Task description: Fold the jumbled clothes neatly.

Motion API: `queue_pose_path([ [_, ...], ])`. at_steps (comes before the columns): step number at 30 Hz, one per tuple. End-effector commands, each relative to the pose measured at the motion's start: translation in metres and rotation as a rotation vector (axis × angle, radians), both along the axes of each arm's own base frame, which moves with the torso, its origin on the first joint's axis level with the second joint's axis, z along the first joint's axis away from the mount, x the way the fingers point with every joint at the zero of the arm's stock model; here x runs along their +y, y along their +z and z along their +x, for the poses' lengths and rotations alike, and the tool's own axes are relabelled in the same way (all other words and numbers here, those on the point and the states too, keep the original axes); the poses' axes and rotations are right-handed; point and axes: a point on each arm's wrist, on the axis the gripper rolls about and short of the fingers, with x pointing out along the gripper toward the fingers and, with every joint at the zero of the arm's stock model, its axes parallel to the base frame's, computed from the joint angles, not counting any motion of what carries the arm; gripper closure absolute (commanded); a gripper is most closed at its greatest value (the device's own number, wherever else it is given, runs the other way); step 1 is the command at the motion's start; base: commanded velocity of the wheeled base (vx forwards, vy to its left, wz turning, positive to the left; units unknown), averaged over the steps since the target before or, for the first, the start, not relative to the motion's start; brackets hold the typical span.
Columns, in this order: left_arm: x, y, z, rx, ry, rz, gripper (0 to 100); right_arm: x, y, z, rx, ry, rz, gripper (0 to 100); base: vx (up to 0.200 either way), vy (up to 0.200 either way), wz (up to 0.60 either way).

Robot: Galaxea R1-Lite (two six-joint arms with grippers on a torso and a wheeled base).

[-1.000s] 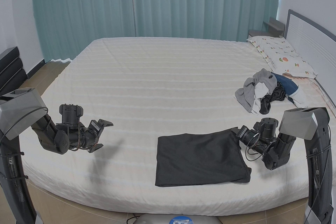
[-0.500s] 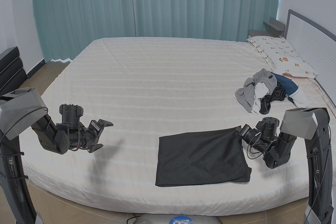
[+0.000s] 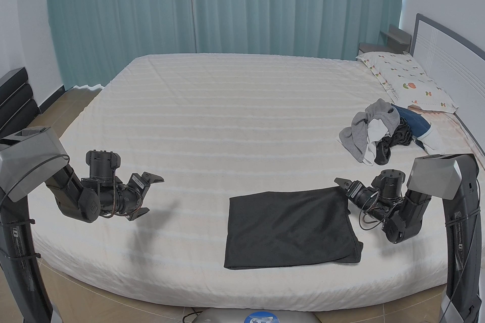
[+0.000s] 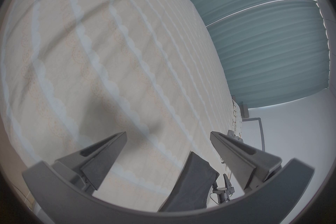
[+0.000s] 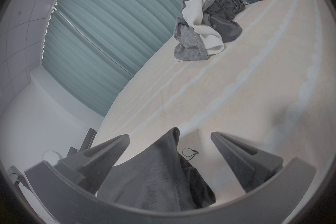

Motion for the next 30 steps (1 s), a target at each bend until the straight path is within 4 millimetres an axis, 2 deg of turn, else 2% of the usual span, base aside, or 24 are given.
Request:
queue_pose_path([
  [1, 0.0, 0.0, 0.0, 0.001, 0.0, -0.001, 0, -0.016, 0.031, -0.022, -0.004, -0.03, 0.011, 0, 0.0, 0.0, 0.0],
  [7, -0.004, 0.001, -0.003, 0.004, -0.01, 0.002, 0, -0.017, 0.055, -0.059, -0.012, -0.018, 0.018, 0, 0.0, 0.0, 0.0],
  [13, -0.013, 0.001, -0.003, 0.001, 0.019, 0.039, 0, 0.001, 0.071, -0.049, -0.097, 0.021, 0.02, 0, 0.0, 0.0, 0.0],
  [17, -0.027, 0.0, -0.01, 0.013, -0.019, 0.038, 0, 0.003, 0.081, -0.055, -0.041, 0.0, 0.007, 0, -0.05, 0.0, 0.0],
  [20, -0.036, -0.001, -0.016, 0.027, -0.047, 0.04, 0, -0.005, 0.081, -0.066, 0.006, -0.064, -0.013, 0, -0.2, 0.0, 0.0],
  [22, -0.04, 0.0, -0.02, 0.031, -0.059, 0.036, 0, -0.009, 0.073, -0.078, 0.056, -0.097, -0.027, 0, -0.2, 0.0, 0.0],
  [27, -0.054, 0.001, -0.025, 0.049, -0.067, 0.004, 0, -0.008, 0.065, -0.096, 0.1, -0.13, 0.058, 0, 0.0, 0.0, 0.0],
  [30, -0.056, 0.001, -0.028, 0.06, -0.069, -0.003, 0, -0.013, 0.064, -0.099, 0.08, -0.147, 0.116, 0, 0.0, 0.0, 0.0],
])
